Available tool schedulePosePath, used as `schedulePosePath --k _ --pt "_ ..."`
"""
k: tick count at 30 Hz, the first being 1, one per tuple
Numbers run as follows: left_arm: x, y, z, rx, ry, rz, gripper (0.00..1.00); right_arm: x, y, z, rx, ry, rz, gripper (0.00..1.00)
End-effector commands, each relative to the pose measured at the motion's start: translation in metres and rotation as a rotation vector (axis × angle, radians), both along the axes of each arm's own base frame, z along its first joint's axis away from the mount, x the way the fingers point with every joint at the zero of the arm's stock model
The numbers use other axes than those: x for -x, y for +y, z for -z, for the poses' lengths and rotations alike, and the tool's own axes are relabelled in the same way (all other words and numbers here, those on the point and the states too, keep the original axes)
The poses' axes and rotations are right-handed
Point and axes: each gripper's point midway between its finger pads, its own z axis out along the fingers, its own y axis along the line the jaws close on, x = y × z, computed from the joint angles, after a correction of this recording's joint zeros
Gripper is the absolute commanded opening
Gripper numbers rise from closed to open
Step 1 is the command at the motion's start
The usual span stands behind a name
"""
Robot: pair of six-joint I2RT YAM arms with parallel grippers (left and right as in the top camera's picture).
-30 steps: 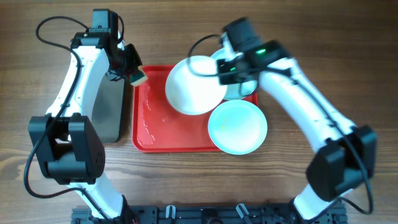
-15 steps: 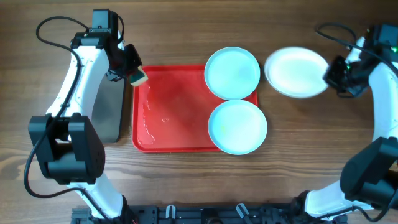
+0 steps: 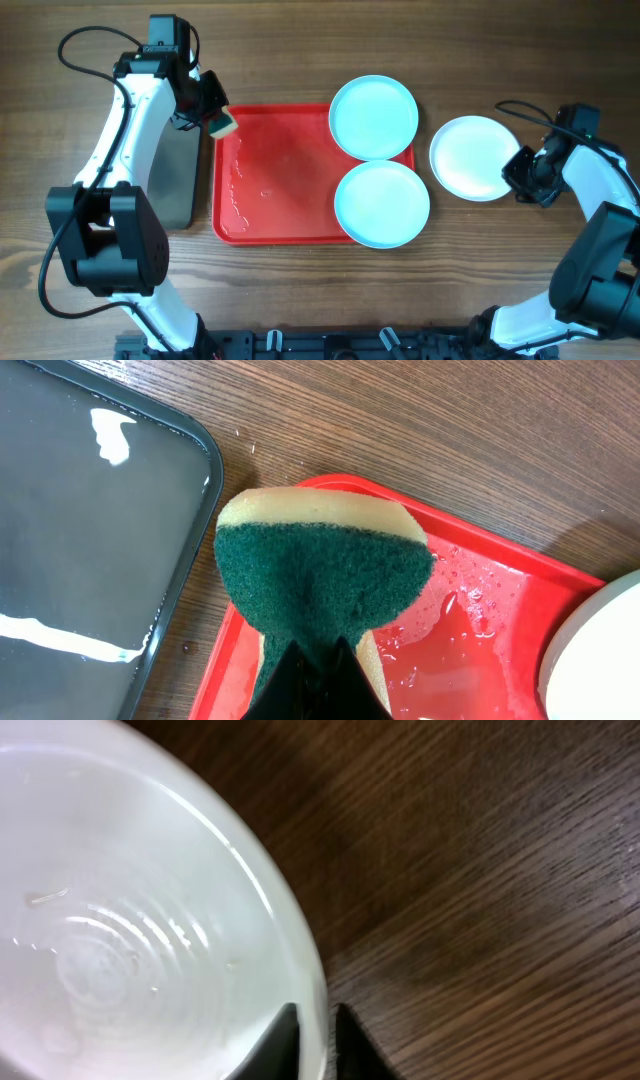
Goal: Clean dirty plates on tray and stack at the side
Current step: 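Place the white plate on the table right of the red tray, then grip the upper light-blue plate rim with the right gripper, pull it center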
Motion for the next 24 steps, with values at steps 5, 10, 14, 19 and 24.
schedulePosePath --k 5,10,14,19,24 --pt "-0.002 -0.002 -0.011 0.0 -0.027 -0.011 0.04 -0.019 0.041 -0.068 -0.148 -0.12 -0.178 0.21" --pt "-0.001 -0.014 -0.011 -0.004 -0.027 0.017 0.04 -0.012 0.093 -0.106 -0.204 -0.171 -0.368 0.34" --pt "-0.001 -0.017 -0.011 -0.01 -0.028 0.026 0.04 0.003 0.131 -0.091 -0.236 -0.093 -0.478 0.43" --pt "-0.001 -0.017 -0.011 -0.01 -0.027 0.026 0.04 0.019 0.16 -0.06 -0.211 -0.003 -0.581 0.53" --pt "-0.001 -0.017 -0.011 -0.01 -0.027 0.025 0.04 0.027 0.171 -0.035 -0.214 0.046 -0.619 0.52"
